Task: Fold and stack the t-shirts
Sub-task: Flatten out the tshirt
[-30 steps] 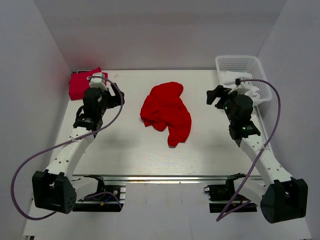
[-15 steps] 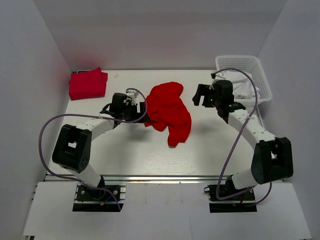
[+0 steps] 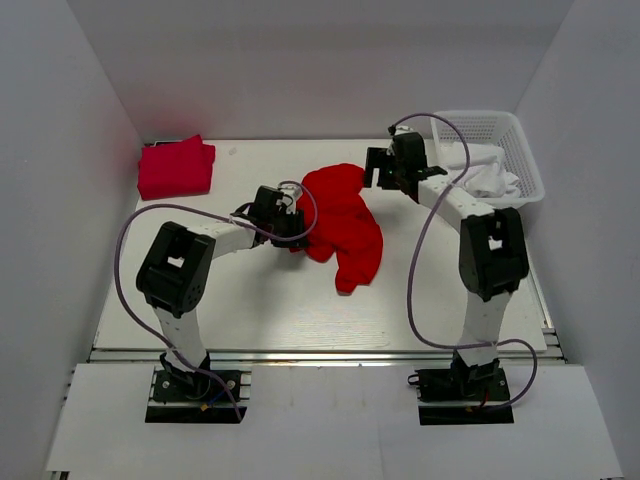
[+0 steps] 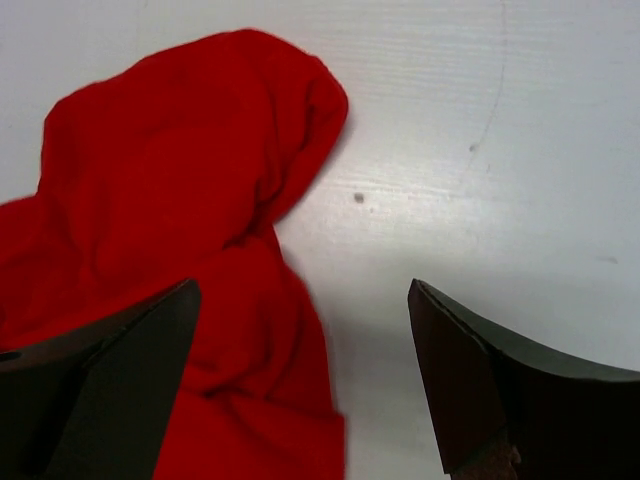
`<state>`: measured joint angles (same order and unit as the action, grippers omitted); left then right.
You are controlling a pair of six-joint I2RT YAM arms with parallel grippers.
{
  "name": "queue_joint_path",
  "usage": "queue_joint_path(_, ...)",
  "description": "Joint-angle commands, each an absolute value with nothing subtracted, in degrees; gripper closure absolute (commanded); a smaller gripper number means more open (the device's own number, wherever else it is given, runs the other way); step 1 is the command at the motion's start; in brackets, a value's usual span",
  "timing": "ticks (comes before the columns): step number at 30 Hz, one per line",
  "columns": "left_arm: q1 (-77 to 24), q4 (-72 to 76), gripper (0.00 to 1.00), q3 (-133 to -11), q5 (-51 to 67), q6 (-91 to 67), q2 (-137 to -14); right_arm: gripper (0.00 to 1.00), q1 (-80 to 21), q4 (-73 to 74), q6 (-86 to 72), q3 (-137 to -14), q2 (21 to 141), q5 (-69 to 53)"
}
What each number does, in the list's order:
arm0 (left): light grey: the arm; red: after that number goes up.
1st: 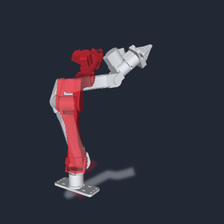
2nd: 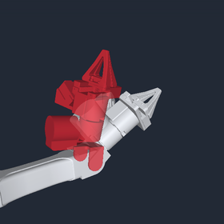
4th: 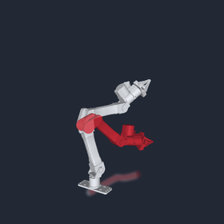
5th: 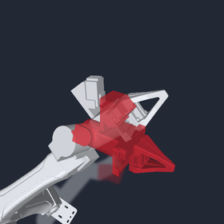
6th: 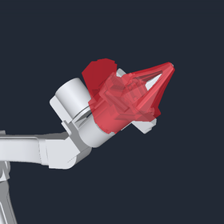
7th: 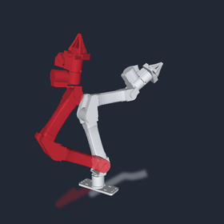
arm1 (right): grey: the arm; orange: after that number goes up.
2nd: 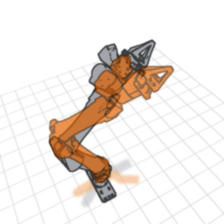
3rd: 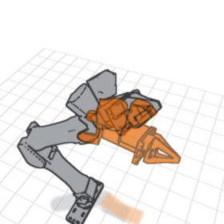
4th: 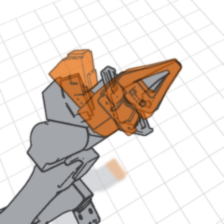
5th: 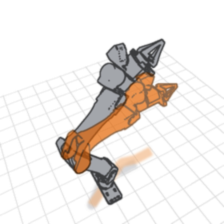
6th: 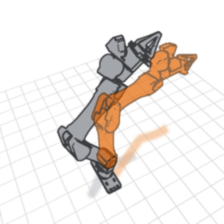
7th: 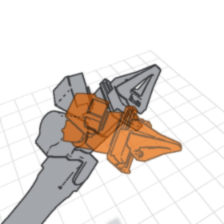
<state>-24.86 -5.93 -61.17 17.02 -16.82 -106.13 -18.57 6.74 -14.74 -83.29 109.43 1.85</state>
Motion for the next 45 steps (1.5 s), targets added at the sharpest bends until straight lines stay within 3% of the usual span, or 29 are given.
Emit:
queue_joint_path(1, -25.31, -7.29, 0.52, -63.54, 13.63, -17.31, -106.43, 0.10, -19.33, 6.50, -16.44, -90.78, 116.08, 2.64)
queue_joint_path(2, -25.31, -7.29, 0.65, -64.15, 13.62, -17.31, -106.44, 0.10, -19.51, 6.94, -16.96, -95.58, 119.41, 3.25)
queue_joint_path(4, -25.31, -7.29, 0.78, -64.16, 12.49, -17.31, -106.44, 0.10, -19.60, 8.52, -16.96, -101.21, 125.39, 2.90)
queue_joint_path(6, -25.31, -7.29, 1.00, -64.16, 12.48, -17.31, -106.44, 0.10, -19.95, 9.05, -16.79, -106.07, 128.22, 2.90)
queue_joint_path(10, -25.31, -3.96, 1.00, -61.09, 11.78, -18.02, -102.67, 0.12, -20.13, 7.21, -16.96, -114.51, 136.47, 0.62)
queue_joint_path(13, -25.31, -1.59, 1.00, -59.07, 12.48, -16.88, -99.33, 0.31, -19.95, 4.76, -17.84, -116.98, 139.03, 0.61)
queue_joint_path(21, -25.31, -1.05, 1.00, -56.69, 11.25, -16.17, -93.96, 0.40, -19.95, 1.93, -19.95, -117.51, 142.82, -1.23)
queue_joint_path(22, -25.31, -1.05, 1.00, -56.69, 11.25, -15.65, -93.26, 0.46, -19.95, 1.76, -20.04, -117.51, 142.82, -1.40)
queue_joint_path(23, -25.31, -1.05, 1.00, -56.69, 10.73, -15.64, -93.25, 0.62, -19.95, 1.58, -20.30, -117.34, 143.00, -1.41)
queue_joint_path(24, -25.31, -1.05, 1.00, -56.69, 10.72, -15.64, -92.73, 0.92, -19.95, 1.50, -20.65, -116.99, 143.00, -1.58)
queue_joint_path(25, -25.31, -1.05, 1.00, -56.69, 10.72, -15.12, -92.20, 1.00, -19.86, 0.80, -20.57, -116.81, 142.56, -2.10)
queue_joint_path(32, -25.31, -3.95, 1.00, -57.22, 3.02, -14.50, -87.11, 1.00, -19.95, -8.78, -18.73, -107.69, 132.55, -2.29)
queue_joint_path(37, -25.31, -7.73, 1.00, -57.83, -8.32, -14.50, -78.78, 1.00, -19.86, -18.68, -14.69, -91.82, 116.41, 2.89)
queue_joint_path(45, -24.79, -7.73, 1.00, -59.06, -18.01, -12.66, -63.92, 1.00, -19.95, -21.18, -8.19, -81.92, 94.06, 6.50)
